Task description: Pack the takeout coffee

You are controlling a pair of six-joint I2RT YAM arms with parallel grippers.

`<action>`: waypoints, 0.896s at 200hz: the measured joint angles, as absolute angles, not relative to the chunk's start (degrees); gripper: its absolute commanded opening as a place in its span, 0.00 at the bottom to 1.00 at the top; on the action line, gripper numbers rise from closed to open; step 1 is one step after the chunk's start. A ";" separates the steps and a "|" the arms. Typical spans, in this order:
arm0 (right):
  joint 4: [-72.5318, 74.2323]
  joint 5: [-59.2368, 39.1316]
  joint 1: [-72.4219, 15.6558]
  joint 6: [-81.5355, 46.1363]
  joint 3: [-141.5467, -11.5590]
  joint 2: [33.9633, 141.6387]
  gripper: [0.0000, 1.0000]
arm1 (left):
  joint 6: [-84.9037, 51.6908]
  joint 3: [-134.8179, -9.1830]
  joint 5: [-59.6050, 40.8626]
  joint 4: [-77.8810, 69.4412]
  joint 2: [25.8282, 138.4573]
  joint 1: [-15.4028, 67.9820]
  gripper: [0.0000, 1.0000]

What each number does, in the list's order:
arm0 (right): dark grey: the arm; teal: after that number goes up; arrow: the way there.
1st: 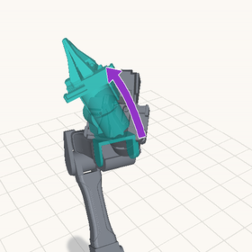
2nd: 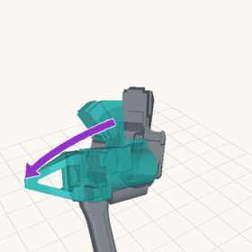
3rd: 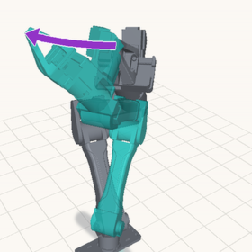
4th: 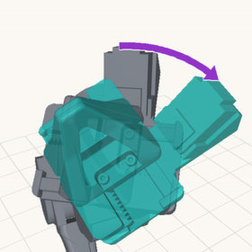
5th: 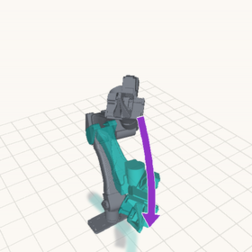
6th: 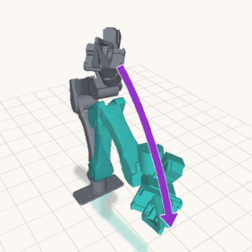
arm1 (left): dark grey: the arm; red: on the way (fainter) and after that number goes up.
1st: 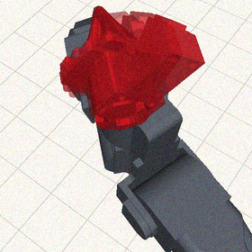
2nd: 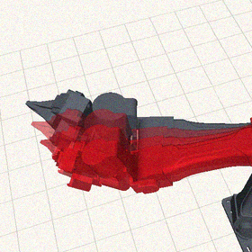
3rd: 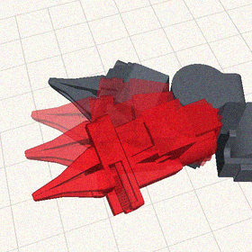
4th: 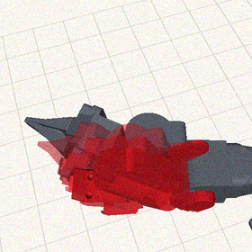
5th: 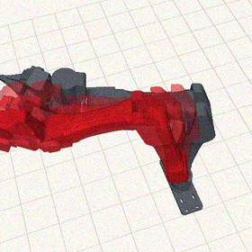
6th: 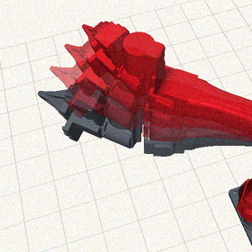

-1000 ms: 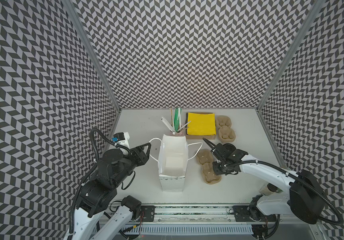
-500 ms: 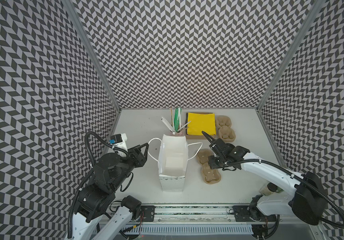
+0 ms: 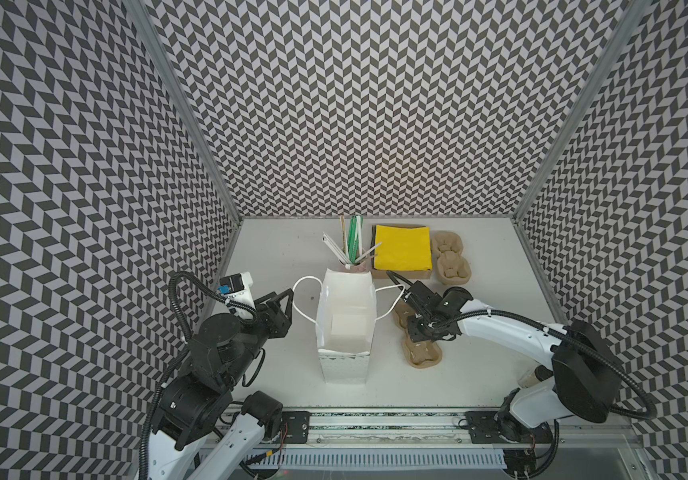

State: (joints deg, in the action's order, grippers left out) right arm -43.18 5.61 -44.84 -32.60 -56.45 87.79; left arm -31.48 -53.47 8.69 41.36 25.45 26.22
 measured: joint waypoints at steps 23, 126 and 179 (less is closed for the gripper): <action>-43.20 5.54 -44.84 -32.27 -57.80 89.95 0.44 | -30.87 -53.25 9.23 40.82 25.06 26.22 0.49; -44.99 6.35 -44.12 -30.59 -61.25 94.17 0.41 | -30.04 -52.18 10.00 40.53 24.99 26.22 0.58; -45.10 6.37 -44.12 -29.85 -60.99 94.08 0.39 | -30.06 -52.18 9.96 40.53 24.75 26.22 0.63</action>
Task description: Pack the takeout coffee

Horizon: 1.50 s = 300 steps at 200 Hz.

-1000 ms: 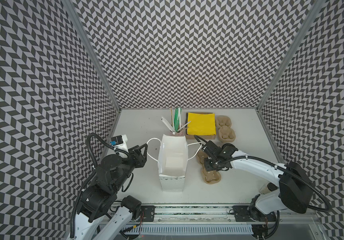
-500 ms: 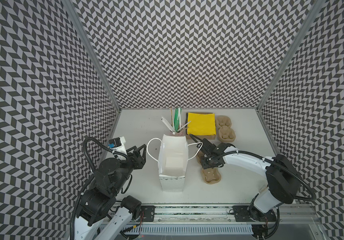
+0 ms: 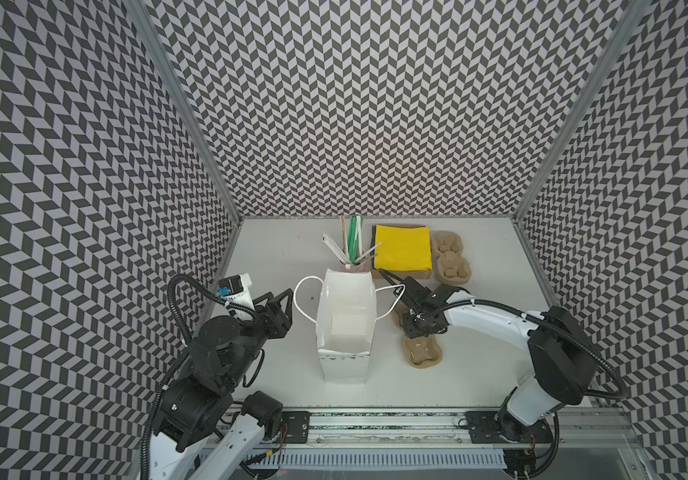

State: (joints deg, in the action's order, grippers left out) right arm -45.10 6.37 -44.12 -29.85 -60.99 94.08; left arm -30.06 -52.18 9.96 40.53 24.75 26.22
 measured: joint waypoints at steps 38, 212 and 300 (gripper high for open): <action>-44.36 5.61 -44.12 -28.75 -60.25 94.15 0.33 | -30.06 -52.18 10.22 40.51 24.47 26.22 0.66; -45.84 5.93 -43.70 -25.17 -61.89 95.29 0.18 | -30.20 -51.24 9.10 39.46 24.36 26.22 0.67; -49.50 5.67 -44.51 -26.37 -62.48 87.61 0.77 | -30.46 -51.20 8.05 38.96 24.23 26.22 0.67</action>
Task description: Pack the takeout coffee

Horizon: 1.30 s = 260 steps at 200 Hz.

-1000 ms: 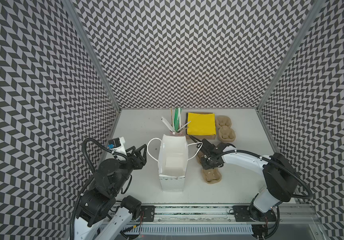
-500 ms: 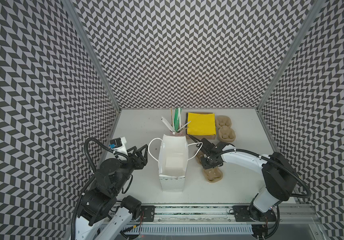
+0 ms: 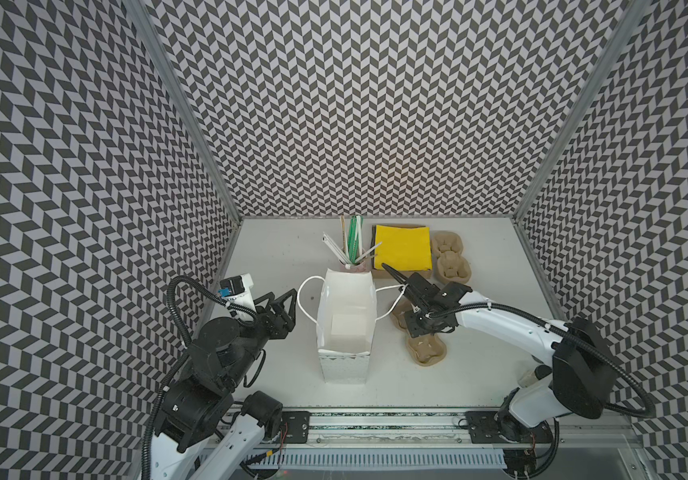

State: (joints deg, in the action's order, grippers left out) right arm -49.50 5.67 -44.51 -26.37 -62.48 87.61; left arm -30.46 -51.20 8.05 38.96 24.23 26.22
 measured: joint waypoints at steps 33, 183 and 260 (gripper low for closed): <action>-49.19 3.36 -44.51 -28.75 -61.71 85.78 0.99 | -30.44 -50.63 8.01 38.44 24.25 26.22 0.67; -49.08 -0.40 -43.81 -63.92 -61.71 76.73 0.85 | -30.02 -50.48 6.33 37.74 25.02 26.22 0.67; -50.57 -1.02 -43.81 -71.18 -63.02 87.37 0.85 | -29.80 -50.48 5.04 37.34 26.52 26.22 0.67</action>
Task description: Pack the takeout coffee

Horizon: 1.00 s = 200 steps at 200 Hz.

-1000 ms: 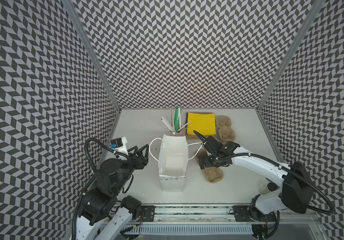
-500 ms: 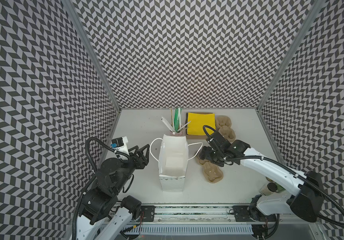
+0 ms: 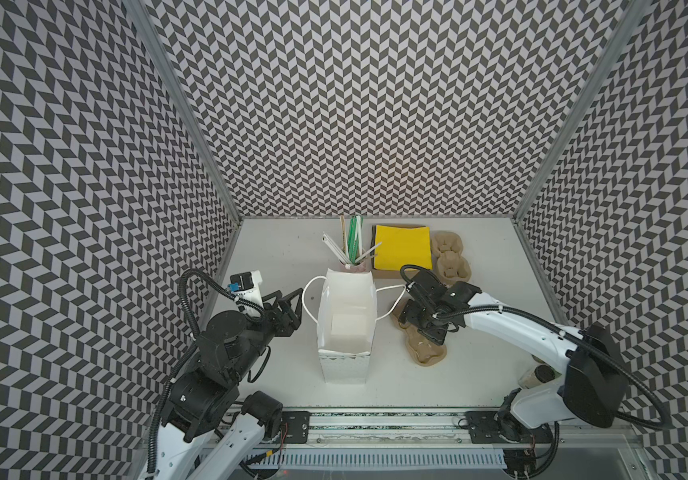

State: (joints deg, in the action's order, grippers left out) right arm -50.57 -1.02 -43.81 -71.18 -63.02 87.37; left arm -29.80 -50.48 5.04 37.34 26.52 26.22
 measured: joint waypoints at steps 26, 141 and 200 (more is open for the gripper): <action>-51.53 -0.01 -43.75 -71.96 -64.88 90.63 0.85 | -29.80 -50.48 4.86 37.34 26.52 26.22 0.67; -49.63 1.41 -42.44 -76.03 -64.60 95.48 0.71 | -29.58 -49.23 4.82 37.30 26.35 26.22 0.67; -48.80 1.67 -42.46 -77.30 -63.61 96.53 0.64 | -29.58 -48.64 4.75 37.28 26.17 26.22 0.67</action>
